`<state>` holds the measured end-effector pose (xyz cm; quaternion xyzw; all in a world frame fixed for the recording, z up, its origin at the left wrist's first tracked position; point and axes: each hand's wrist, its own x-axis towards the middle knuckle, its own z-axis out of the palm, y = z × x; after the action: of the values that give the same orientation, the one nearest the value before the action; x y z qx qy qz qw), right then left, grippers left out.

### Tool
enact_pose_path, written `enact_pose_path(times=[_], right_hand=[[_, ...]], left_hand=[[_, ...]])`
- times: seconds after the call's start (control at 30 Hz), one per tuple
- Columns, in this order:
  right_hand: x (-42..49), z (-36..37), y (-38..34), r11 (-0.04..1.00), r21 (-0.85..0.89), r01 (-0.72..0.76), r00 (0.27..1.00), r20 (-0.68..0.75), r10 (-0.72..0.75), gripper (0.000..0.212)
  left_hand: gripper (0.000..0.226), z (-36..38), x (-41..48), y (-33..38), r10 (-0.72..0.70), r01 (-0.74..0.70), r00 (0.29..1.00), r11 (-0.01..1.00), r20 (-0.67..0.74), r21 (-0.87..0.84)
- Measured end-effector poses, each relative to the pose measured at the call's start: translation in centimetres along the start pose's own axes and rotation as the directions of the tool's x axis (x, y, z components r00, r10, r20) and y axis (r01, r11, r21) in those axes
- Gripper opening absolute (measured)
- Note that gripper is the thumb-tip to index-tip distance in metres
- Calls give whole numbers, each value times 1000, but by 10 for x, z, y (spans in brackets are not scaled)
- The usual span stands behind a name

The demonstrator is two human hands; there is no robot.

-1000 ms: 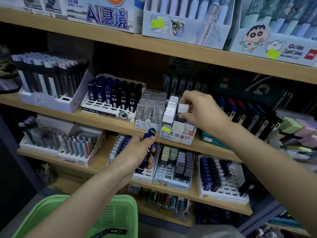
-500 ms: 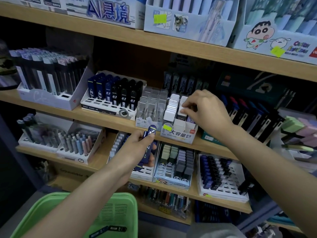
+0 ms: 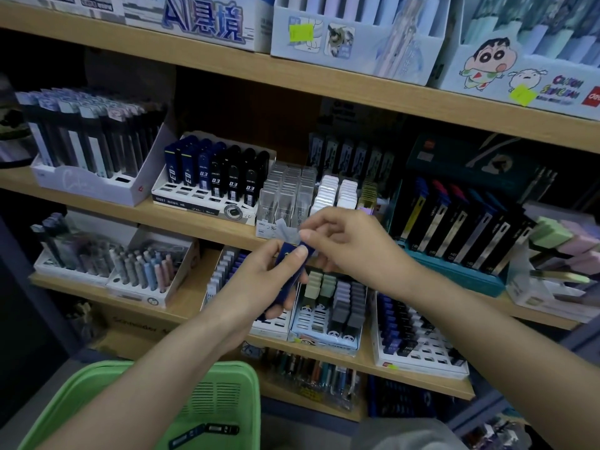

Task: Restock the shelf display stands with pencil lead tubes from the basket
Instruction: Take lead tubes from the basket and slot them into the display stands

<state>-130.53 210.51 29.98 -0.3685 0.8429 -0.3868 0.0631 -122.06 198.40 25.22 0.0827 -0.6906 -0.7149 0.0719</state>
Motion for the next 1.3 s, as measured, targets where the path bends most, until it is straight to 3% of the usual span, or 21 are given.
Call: enact_pose_path(times=[0.1,0.27,0.37,0.47,0.57,0.67,0.77,0.87,1.03,1.3], right_hand=[[0,2,-8,980,194,-55,998,37,48,7],[6,7,-22,943,332,-25,1000,-6,29,8],[11,15,-31,874,469,-128,990,112,85,16],[17,28,-41,862,484,-154,980,188,69,10],[30,44,-55,891,448,-82,990,138,22,5],[54,57,-69,918,395,29,1000,-6,-29,6],[86,69,-81,956,262,135,979,-183,-88,5],[116,82,-87,975,108,195,951,-264,-161,7],[157,105,-90,969,-109,221,938,-249,-242,3],[194,119,-84,888,-373,270,930,-137,-340,14]], left_hand=[[30,-5,-3,0,4,-5,1000,999,-16,-40],[25,-24,-11,1,14,-20,999,983,-31,-182],[23,-40,-15,2,48,-65,994,983,-97,-173],[26,-60,-22,1,68,-90,986,985,-152,-148],[27,-81,-27,-5,59,-92,976,984,-211,-153],[21,-104,-28,-11,30,-89,962,974,-270,-208],[20,-126,-27,-18,17,-89,942,976,-336,-201],[20,-146,-27,-25,63,-114,927,986,-370,-119],[21,-172,-25,-32,144,-165,901,986,-409,-16],[21,-197,-12,-42,133,-164,904,986,-405,-43]])
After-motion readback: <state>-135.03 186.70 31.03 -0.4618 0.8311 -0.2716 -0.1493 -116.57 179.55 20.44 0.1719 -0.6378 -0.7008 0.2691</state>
